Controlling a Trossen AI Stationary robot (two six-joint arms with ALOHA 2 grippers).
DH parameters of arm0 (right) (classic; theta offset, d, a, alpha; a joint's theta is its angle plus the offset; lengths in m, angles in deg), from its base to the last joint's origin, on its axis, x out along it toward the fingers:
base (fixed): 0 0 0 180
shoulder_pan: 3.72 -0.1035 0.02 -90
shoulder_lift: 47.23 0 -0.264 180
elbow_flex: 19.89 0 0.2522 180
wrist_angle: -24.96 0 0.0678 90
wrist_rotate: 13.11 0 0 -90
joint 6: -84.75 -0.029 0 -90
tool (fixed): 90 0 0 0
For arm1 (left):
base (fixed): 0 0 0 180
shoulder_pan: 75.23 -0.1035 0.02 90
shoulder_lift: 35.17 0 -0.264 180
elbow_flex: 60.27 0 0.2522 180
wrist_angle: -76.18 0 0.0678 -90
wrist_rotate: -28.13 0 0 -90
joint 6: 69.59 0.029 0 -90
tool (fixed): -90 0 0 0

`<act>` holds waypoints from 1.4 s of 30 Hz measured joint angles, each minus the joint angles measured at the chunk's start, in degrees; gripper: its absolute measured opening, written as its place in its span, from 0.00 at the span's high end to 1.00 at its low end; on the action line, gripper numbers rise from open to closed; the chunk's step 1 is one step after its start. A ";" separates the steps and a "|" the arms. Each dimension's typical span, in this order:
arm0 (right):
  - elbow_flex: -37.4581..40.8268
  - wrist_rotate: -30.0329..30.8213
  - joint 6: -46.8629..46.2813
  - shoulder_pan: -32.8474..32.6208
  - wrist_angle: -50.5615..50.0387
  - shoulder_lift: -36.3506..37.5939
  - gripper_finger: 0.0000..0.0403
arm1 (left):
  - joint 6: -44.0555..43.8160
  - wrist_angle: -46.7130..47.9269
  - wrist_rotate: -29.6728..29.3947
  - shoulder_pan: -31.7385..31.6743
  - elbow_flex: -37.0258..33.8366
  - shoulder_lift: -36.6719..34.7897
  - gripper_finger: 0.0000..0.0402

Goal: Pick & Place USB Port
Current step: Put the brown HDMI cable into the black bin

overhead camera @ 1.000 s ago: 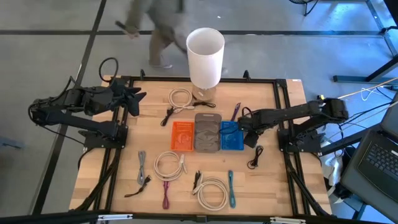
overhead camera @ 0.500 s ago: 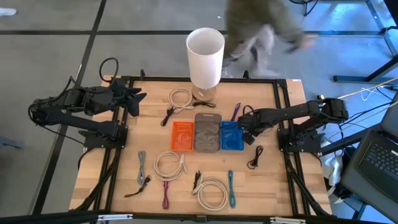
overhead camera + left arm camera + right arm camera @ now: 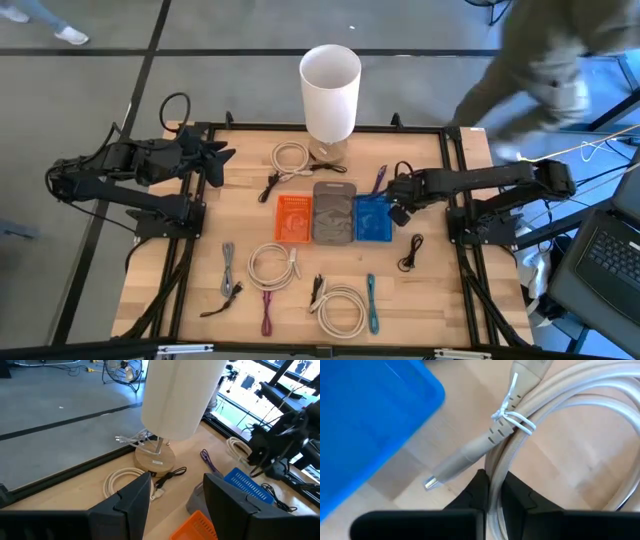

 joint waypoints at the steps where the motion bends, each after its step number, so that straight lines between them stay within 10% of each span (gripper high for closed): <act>1: -1.42 0.65 -0.53 -0.04 -1.39 0.72 0.93 | 0.00 0.00 -0.14 0.00 0.00 0.00 0.56; 16: -24.01 7.72 -6.82 -8.15 -10.08 5.78 0.93 | 0.02 0.04 -1.38 0.00 0.00 0.00 0.56; 42: -25.43 7.26 -0.70 -20.73 45.27 -5.72 0.92 | 1.11 0.42 -1.35 0.00 0.02 1.73 0.56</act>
